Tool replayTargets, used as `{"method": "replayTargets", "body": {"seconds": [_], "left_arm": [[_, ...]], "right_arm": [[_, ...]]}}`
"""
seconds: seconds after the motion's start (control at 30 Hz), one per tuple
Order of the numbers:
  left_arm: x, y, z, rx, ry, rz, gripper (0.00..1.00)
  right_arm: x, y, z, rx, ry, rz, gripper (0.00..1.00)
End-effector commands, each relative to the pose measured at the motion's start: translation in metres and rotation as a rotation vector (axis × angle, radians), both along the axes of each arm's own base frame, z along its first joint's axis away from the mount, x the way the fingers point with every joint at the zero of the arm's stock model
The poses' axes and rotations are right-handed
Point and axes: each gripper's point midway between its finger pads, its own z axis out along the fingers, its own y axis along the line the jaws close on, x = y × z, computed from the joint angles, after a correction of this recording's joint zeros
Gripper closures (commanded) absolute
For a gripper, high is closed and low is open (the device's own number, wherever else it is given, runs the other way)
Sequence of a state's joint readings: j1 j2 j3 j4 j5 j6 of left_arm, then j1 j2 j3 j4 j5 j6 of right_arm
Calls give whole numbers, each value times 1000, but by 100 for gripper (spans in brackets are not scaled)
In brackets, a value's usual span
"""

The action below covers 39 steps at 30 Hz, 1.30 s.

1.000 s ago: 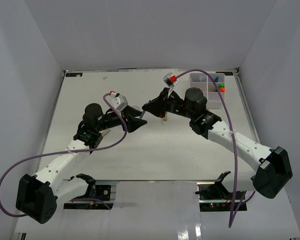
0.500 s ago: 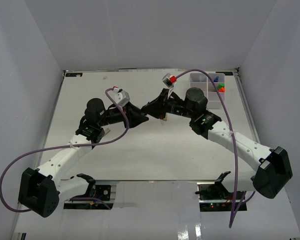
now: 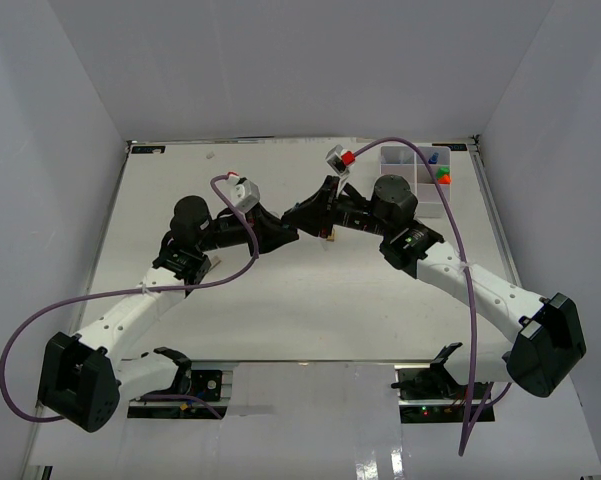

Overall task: Sort the stationery into containers
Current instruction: Pick up the pen cap from the center of the board.

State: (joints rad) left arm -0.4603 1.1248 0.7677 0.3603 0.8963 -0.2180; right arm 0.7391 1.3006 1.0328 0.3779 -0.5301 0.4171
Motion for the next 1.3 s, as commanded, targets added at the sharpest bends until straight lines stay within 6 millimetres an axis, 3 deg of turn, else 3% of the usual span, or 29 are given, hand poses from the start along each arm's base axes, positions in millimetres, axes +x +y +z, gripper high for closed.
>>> {"method": "replayTargets", "body": {"seconds": [0.0,0.13,0.2,0.37,0.4,0.53,0.6,0.67,0.7,0.8,0.87,0.97,1.07,1.23,1.27], "left_arm": [[-3,-2,18,-33,-53,-22,89],[-3,-1,14,-29,-41,-19,100],[-3,-1,13,-31,-36,-13,100],[4,2,-2,-8,0,41,100],[5,3,-4,-4,6,54,100],[19,10,-15,26,36,146,100],[31,16,-22,50,57,229,100],[45,24,-33,87,95,315,100],[61,34,-34,100,107,416,100],[91,61,-53,154,206,611,100],[98,70,-61,155,264,654,100],[104,80,-59,125,277,689,100],[106,88,-57,126,264,716,100],[105,94,-54,138,226,735,100],[106,96,-53,139,222,741,100]], "right_arm": [[-6,2,10,29,-30,30,92],[-4,1,9,20,-42,15,92],[-3,-1,6,9,-48,4,88],[7,-12,3,-23,-78,-88,60],[8,-17,2,-39,-81,-111,49],[24,-42,3,-85,-105,-230,25],[33,-57,6,-93,-111,-304,13],[46,-73,-3,-135,-112,-395,7],[51,-80,-6,-158,-115,-431,5],[75,-102,-42,-343,-78,-573,8],[84,-114,-66,-458,-29,-633,11],[94,-113,-115,-621,63,-626,17],[99,-109,-153,-736,140,-602,26],[108,-98,-194,-868,210,-569,37],[113,-99,-210,-925,230,-577,40]]}}
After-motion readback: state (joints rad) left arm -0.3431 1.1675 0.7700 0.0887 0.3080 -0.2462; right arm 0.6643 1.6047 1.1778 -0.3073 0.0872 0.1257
